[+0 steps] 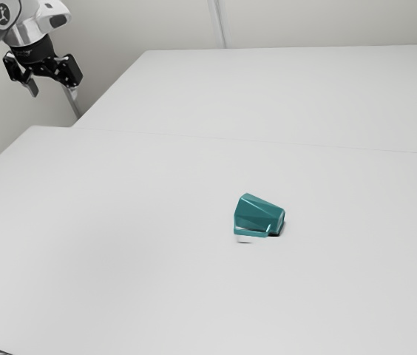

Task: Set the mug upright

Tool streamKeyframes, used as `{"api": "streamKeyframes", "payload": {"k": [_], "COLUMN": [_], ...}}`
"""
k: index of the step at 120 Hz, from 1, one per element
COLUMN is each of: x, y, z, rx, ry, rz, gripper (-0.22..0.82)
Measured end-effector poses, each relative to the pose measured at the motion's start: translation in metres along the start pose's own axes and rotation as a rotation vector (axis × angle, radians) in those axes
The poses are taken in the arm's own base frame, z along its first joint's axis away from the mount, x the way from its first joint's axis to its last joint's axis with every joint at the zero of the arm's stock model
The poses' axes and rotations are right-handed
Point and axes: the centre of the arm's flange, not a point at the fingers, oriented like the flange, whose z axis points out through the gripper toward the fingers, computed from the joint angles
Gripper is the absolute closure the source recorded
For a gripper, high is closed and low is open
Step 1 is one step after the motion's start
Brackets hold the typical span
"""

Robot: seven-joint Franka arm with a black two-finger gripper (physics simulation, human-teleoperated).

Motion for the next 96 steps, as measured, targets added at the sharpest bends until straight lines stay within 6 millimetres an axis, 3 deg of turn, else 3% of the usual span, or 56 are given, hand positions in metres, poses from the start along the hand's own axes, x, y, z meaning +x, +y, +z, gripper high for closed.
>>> {"api": "streamKeyframes", "payload": {"k": [25,37,73,96], "x": [0.0,0.001,0.027,0.037], "y": [0.002,0.011,0.054,0.081], "z": [0.004,0.02,0.106,0.175], "rx": [-0.012,-0.051,-0.275,-0.446], "ry": [-0.003,-0.032,-0.183,-0.307], "rz": [0.024,0.035,0.021,-0.034], "gripper": [0.0,0.0,0.0,0.0]}}
